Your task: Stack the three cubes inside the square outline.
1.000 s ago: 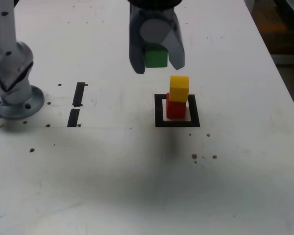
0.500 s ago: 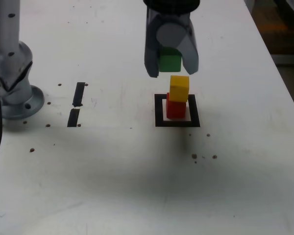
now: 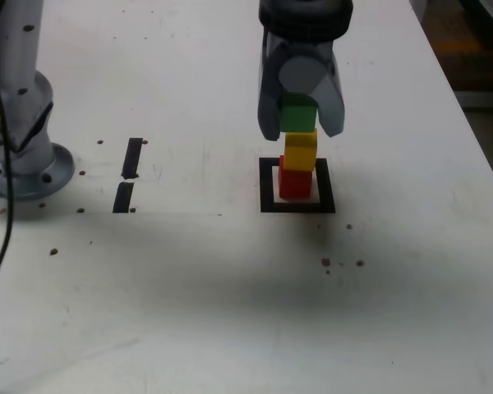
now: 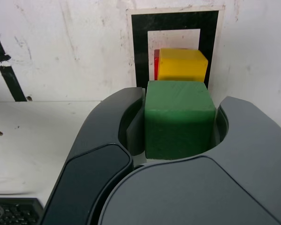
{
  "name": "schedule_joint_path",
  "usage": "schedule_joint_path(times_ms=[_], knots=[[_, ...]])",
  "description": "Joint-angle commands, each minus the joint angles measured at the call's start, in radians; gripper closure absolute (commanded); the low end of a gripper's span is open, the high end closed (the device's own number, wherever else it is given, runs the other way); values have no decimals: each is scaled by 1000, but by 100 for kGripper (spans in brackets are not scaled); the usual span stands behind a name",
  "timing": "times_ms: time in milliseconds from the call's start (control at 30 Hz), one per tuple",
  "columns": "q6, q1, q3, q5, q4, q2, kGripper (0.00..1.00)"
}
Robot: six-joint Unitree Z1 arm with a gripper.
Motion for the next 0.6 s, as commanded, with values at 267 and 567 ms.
schedule_joint_path(times_ms=[267, 567], knots=[[28, 29, 14, -8, -40, 25, 76], [31, 30, 19, -2, -57, 40, 59]])
